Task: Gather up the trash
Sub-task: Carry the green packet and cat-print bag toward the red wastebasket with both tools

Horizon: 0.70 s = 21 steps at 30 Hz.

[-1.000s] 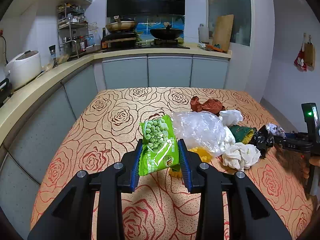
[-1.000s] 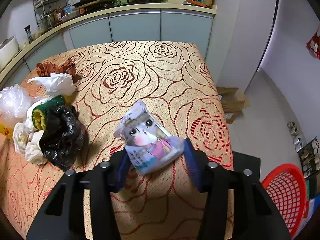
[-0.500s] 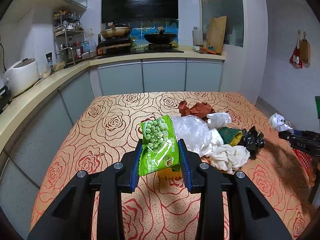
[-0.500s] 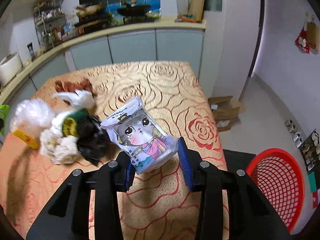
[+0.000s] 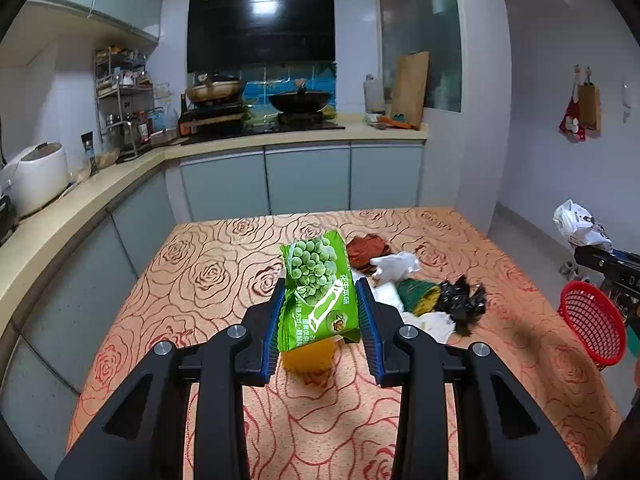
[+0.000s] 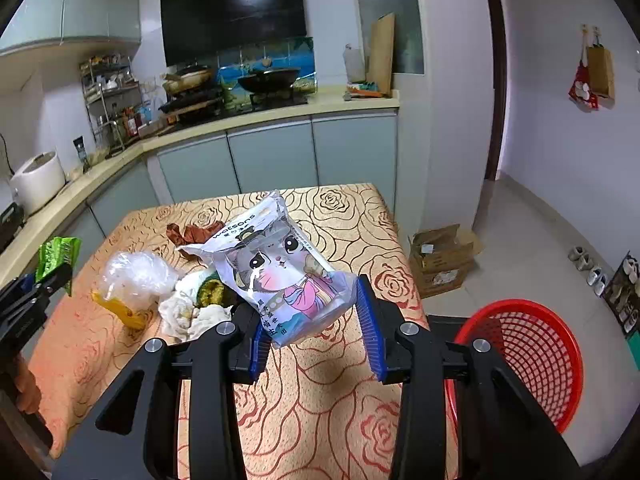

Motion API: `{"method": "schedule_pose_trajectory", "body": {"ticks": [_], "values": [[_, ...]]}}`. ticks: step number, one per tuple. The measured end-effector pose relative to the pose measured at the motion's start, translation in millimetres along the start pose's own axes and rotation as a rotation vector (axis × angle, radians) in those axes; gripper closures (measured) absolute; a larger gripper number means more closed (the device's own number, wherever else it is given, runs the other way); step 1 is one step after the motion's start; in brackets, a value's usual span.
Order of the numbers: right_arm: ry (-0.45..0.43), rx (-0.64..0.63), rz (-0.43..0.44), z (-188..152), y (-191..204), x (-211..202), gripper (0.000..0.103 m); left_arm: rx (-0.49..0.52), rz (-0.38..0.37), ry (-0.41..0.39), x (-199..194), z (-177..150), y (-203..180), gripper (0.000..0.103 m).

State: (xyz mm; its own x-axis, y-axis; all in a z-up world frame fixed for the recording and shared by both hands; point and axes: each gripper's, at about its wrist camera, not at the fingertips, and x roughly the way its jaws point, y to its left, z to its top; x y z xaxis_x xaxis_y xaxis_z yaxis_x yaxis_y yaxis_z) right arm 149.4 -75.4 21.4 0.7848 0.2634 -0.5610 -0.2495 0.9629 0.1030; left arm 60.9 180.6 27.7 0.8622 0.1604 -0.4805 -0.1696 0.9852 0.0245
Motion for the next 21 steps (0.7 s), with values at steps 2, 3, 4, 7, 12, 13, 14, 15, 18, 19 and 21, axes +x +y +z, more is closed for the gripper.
{"method": "schedule_pose_trajectory", "body": {"ticks": [2, 3, 4, 7, 12, 13, 14, 15, 18, 19, 21], "values": [[-0.009, 0.015, -0.001, 0, -3, -8, 0.065, 0.005, -0.010, -0.007, -4, 2, -5, 0.070], [-0.015, 0.020, -0.002, 0, -5, -13, 0.065, 0.008, -0.012, -0.010, -5, 3, -6, 0.070], [-0.020, 0.024, -0.003, -1, -6, -17, 0.065, 0.012, -0.016, -0.014, -7, 4, -9, 0.070], [-0.032, 0.039, -0.008, -3, -11, -28, 0.065, 0.021, -0.030, -0.024, -10, 7, -17, 0.070], [-0.041, 0.067, -0.045, -7, -23, -39, 0.065, 0.034, -0.067, -0.036, -14, 10, -37, 0.070], [-0.040, 0.076, -0.054, -10, -26, -41, 0.065, 0.040, -0.076, -0.037, -15, 10, -43, 0.070], [-0.040, 0.081, -0.060, -11, -29, -43, 0.065, 0.047, -0.084, -0.036, -15, 10, -48, 0.070], [-0.040, 0.086, -0.065, -13, -31, -44, 0.065, 0.055, -0.094, -0.036, -14, 9, -53, 0.070], [-0.039, 0.100, -0.087, -19, -40, -50, 0.065, 0.067, -0.126, -0.032, -14, 7, -67, 0.070], [-0.039, 0.108, -0.095, -21, -44, -52, 0.065, 0.070, -0.137, -0.032, -14, 7, -72, 0.070], [-0.040, 0.121, -0.109, -24, -51, -56, 0.065, 0.081, -0.159, -0.031, -13, 7, -82, 0.070]]}}
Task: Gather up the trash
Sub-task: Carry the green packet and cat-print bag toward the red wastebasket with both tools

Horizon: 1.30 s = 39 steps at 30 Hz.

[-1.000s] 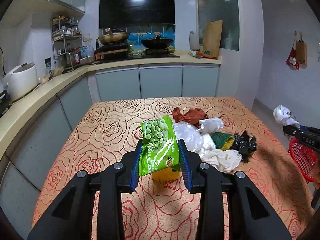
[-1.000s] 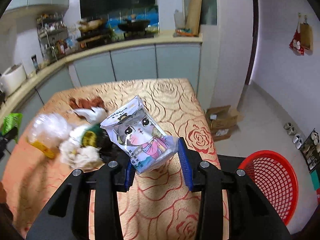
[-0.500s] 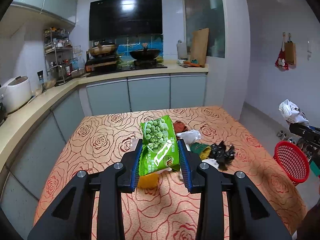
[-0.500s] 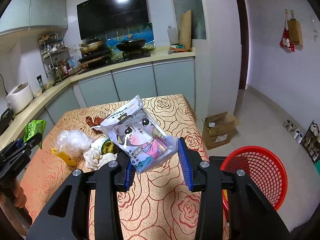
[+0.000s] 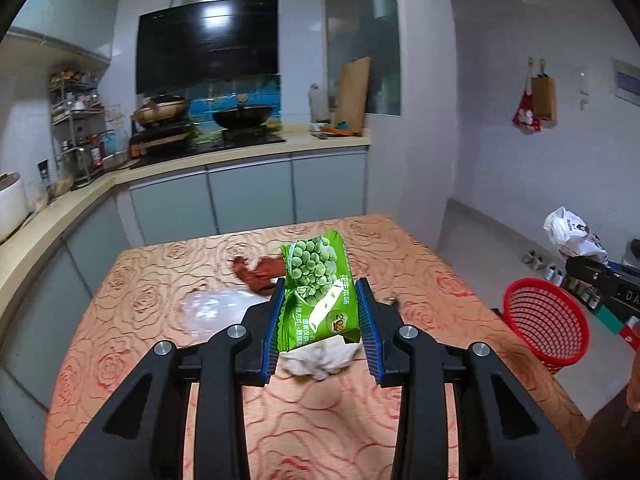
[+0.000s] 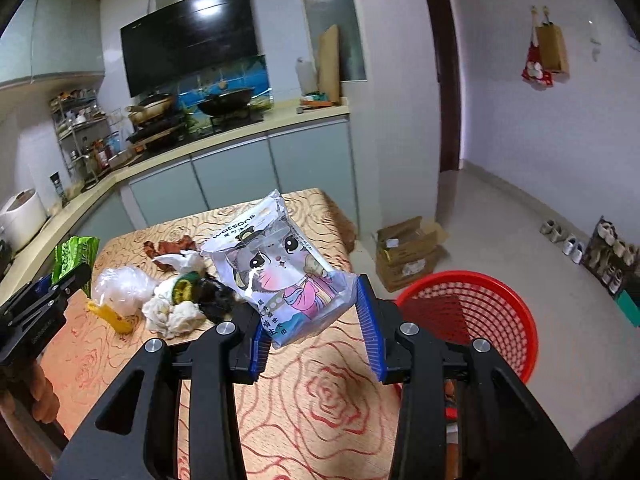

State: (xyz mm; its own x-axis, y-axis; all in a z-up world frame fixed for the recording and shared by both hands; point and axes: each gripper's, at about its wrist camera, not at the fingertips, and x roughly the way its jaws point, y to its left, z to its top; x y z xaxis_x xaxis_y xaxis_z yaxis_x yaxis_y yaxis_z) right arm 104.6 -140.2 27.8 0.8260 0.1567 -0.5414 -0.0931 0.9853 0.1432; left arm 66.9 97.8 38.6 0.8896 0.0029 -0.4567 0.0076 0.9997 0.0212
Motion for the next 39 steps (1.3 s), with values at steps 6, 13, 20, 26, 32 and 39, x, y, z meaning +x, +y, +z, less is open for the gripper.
{"method": "schedule_pose_trajectory", "body": {"ticks": [6, 13, 20, 26, 32, 39], "values": [[-0.002, 0.043, -0.055, -6, -26, -8, 0.065, 0.036, -0.077, 0.005, 8, 2, -33, 0.070], [-0.004, 0.093, -0.112, -12, -55, -14, 0.065, 0.083, -0.175, 0.019, 19, 5, -77, 0.070], [0.008, 0.146, -0.158, -20, -82, -14, 0.065, 0.132, -0.251, 0.043, 32, 7, -116, 0.070], [0.012, 0.188, -0.193, -27, -105, -14, 0.065, 0.160, -0.320, 0.069, 45, 8, -145, 0.070], [0.018, 0.216, -0.234, -32, -122, -14, 0.065, 0.198, -0.372, 0.101, 57, 5, -178, 0.070], [0.042, 0.237, -0.280, -42, -140, -12, 0.065, 0.238, -0.421, 0.141, 76, 0, -211, 0.070]]}}
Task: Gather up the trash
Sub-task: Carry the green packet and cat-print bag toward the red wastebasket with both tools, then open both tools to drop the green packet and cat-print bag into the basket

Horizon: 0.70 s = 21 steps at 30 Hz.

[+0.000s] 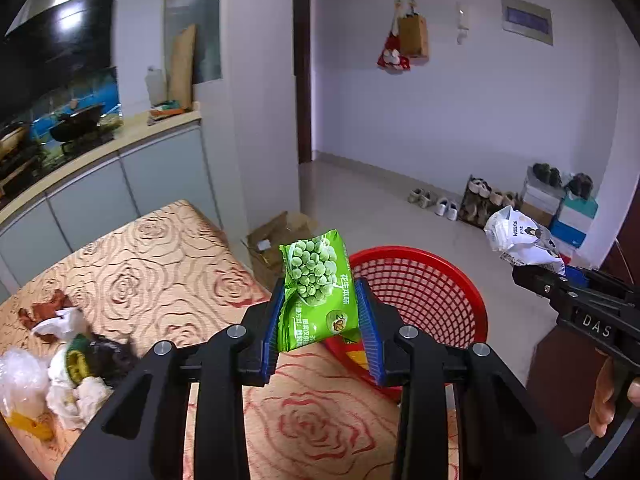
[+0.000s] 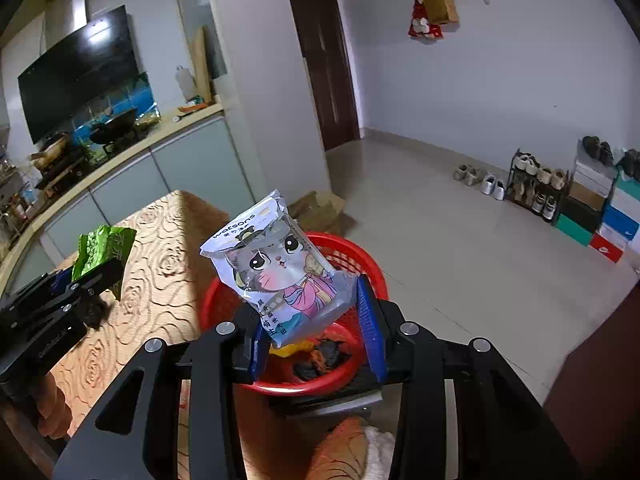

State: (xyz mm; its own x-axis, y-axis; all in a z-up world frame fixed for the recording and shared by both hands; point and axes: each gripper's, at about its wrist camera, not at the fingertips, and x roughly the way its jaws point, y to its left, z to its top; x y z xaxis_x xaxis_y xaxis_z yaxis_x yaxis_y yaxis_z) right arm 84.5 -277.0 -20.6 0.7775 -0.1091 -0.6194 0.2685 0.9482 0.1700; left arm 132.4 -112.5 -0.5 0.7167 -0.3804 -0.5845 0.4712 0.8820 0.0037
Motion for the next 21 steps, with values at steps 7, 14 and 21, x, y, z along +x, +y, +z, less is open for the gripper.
{"method": "schedule_pose_trajectory", "body": {"ticks": [7, 14, 21], "values": [[0.025, 0.012, -0.032, -2, -12, 11, 0.065, 0.020, -0.033, 0.036, 25, 1, -13, 0.070], [0.054, 0.013, -0.048, -5, -18, 23, 0.065, 0.032, -0.057, 0.064, 43, 2, -20, 0.070], [0.107, -0.008, -0.094, -8, -24, 41, 0.065, 0.014, -0.119, 0.122, 66, 0, -19, 0.070]]}}
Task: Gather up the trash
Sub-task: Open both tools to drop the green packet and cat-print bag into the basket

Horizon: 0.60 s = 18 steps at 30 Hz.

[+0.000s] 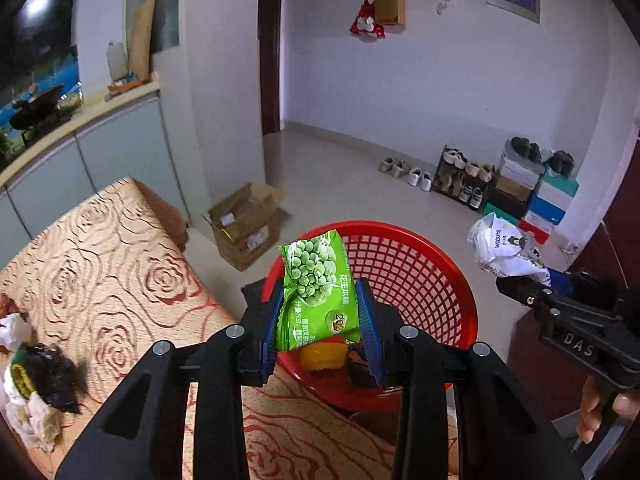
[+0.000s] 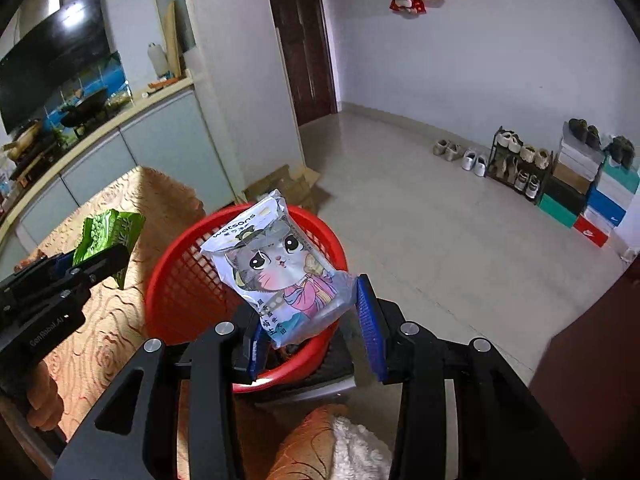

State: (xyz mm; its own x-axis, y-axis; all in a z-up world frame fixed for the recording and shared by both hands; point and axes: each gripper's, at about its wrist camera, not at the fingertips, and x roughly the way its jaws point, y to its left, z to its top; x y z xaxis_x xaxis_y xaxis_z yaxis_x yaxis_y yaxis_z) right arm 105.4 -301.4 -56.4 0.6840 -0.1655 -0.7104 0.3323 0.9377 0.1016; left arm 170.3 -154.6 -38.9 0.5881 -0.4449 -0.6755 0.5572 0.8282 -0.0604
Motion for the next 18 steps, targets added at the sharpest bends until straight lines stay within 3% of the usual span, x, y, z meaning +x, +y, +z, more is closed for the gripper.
{"method": "schedule_pose_trajectory", "body": {"ticks": [13, 18], "values": [[0.063, -0.040, -0.007, -1, 5, 29, 0.064, 0.030, -0.040, 0.052, 25, 0, -9, 0.068], [0.059, -0.047, 0.000, 1, 10, 35, 0.056, 0.039, -0.033, 0.043, 25, 1, -10, 0.051]]}}
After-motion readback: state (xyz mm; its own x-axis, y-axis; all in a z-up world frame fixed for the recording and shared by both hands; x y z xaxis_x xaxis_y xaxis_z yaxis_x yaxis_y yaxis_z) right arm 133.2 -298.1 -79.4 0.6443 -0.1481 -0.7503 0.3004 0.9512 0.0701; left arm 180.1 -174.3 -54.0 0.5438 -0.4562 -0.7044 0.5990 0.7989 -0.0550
